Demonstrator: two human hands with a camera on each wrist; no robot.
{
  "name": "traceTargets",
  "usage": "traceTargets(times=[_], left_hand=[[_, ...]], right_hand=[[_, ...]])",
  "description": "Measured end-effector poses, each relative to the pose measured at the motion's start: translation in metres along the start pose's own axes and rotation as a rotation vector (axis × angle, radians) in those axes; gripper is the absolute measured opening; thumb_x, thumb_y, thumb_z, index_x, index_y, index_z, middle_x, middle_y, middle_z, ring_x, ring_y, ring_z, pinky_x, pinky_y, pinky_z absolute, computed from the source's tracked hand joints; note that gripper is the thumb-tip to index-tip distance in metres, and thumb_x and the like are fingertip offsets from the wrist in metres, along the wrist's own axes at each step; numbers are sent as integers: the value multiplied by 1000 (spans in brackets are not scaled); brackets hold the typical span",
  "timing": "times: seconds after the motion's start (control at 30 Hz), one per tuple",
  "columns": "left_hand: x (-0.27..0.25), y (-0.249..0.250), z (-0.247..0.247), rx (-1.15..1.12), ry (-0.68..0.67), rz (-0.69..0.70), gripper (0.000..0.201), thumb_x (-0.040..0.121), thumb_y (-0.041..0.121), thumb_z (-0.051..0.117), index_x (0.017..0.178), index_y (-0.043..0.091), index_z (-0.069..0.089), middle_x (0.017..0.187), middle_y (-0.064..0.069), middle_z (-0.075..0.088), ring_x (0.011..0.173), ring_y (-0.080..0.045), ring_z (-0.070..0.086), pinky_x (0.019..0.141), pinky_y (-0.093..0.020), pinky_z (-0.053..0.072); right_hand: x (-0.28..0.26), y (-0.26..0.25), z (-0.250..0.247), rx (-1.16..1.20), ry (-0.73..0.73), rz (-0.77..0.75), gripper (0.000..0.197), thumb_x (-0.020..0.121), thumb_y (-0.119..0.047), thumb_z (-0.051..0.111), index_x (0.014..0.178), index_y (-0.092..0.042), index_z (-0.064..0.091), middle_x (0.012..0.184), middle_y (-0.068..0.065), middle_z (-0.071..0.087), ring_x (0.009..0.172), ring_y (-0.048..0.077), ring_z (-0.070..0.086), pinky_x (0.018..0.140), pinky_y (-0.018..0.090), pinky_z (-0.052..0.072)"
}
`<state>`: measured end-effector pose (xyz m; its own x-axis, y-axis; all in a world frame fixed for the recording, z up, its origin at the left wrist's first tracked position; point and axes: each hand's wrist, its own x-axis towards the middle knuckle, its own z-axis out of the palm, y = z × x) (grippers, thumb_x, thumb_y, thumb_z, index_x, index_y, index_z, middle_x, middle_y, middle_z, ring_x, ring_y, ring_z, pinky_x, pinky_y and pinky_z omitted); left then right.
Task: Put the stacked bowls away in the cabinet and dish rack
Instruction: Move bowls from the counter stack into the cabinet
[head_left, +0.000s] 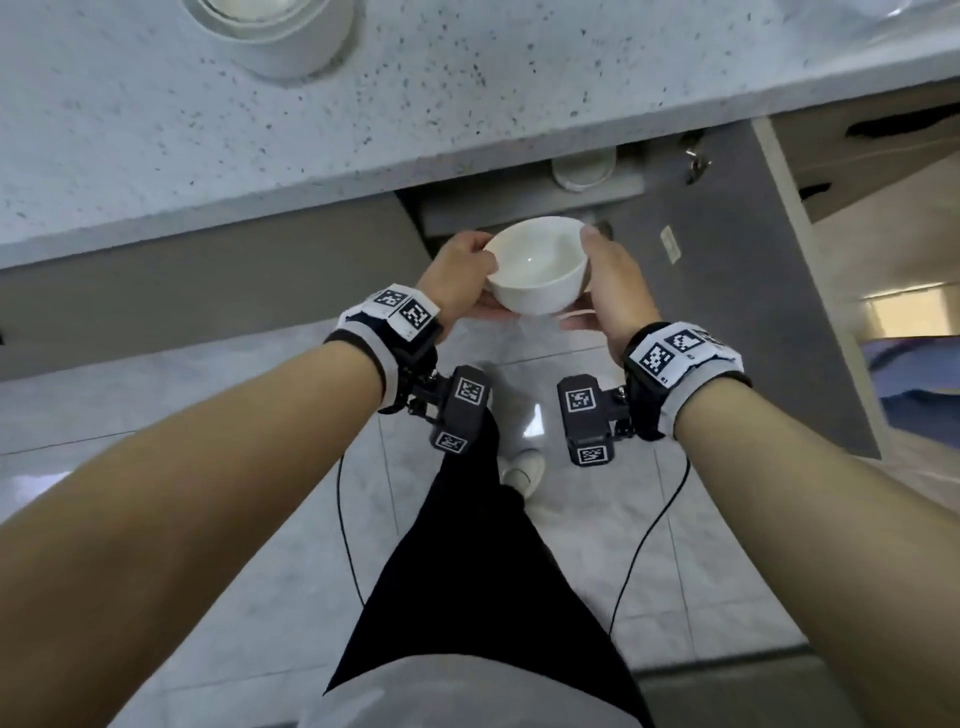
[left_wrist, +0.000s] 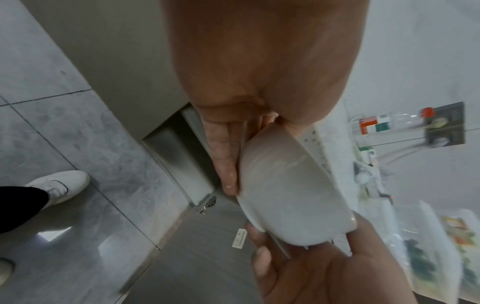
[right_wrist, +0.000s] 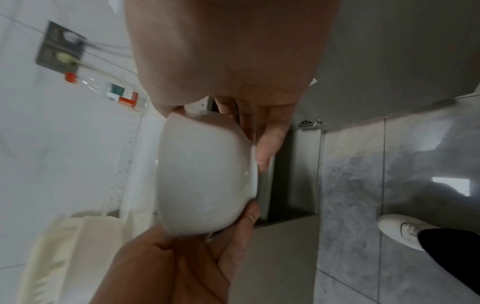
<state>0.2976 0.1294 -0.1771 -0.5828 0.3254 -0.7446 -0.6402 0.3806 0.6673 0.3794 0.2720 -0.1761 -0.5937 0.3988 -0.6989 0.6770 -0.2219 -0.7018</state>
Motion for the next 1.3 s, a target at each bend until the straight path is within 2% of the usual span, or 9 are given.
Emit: traceTargets(times=[0.07,0.3,0.47,0.6,0.77,0.93,1.03,1.17,1.3], left_hand=[[32,-8,3,13,32,23,41,92,2,39,132,10,43,125,-18,55,76,-29,68,57,-40,61],[145,-56,8,47,175,92,41,92,2,44,133,11,44,129,-7,53,107,-36,62,63,-41,62],[219,-75,-5,-81,269,131,35,95,12,47,129,17,43,120,-11,60,87,-34,70,69,-47,62],[268,-88,-15,-4,372,216,28,98,22,41,123,31,46,92,-2,64,74,-24,66,65,-43,60],[295,-93,-19,-108,359,225,27,99,12,35,95,32,53,75,-6,56,71,-27,54,72,-43,53],[306,-90,-17,-140,339,225,39,100,20,38,138,26,44,102,-4,64,81,-23,64,83,-44,57],[312,-87,-17,-164,340,212,43,100,24,39,143,25,38,121,-8,62,93,-25,67,86,-43,57],[318,-83,-15,-178,350,223,45,93,28,45,136,21,41,127,-8,59,105,-29,64,83,-43,58],[324,-81,-15,-123,347,253,46,95,22,45,140,24,39,135,-4,55,113,-24,59,74,-38,59]], right_hand=[[30,12,4,-48,17,7,45,96,-49,43,128,-18,49,119,9,63,83,27,71,61,39,61],[148,63,28,-101,2,-27,42,89,-12,52,128,-21,42,117,12,63,71,35,70,48,30,53],[228,74,51,-28,28,-144,44,90,-9,55,130,-13,38,123,8,54,85,34,69,47,30,58],[284,70,69,-41,5,-249,42,91,-7,56,131,-10,43,119,5,54,101,27,64,66,45,63],[324,68,80,-118,-37,-304,36,92,-6,50,128,-8,51,118,10,60,101,26,65,57,27,60],[341,62,82,-159,-59,-292,21,95,-10,49,114,-15,56,99,5,63,82,25,64,54,28,58],[347,56,82,-205,-66,-296,29,98,-11,48,126,-10,55,103,8,61,72,23,62,63,36,59],[351,50,87,-202,-56,-303,42,96,-20,51,137,-12,45,112,12,64,84,36,70,78,48,62],[356,51,86,-134,-36,-279,61,80,-30,57,138,-13,46,125,14,64,105,37,67,86,48,60]])
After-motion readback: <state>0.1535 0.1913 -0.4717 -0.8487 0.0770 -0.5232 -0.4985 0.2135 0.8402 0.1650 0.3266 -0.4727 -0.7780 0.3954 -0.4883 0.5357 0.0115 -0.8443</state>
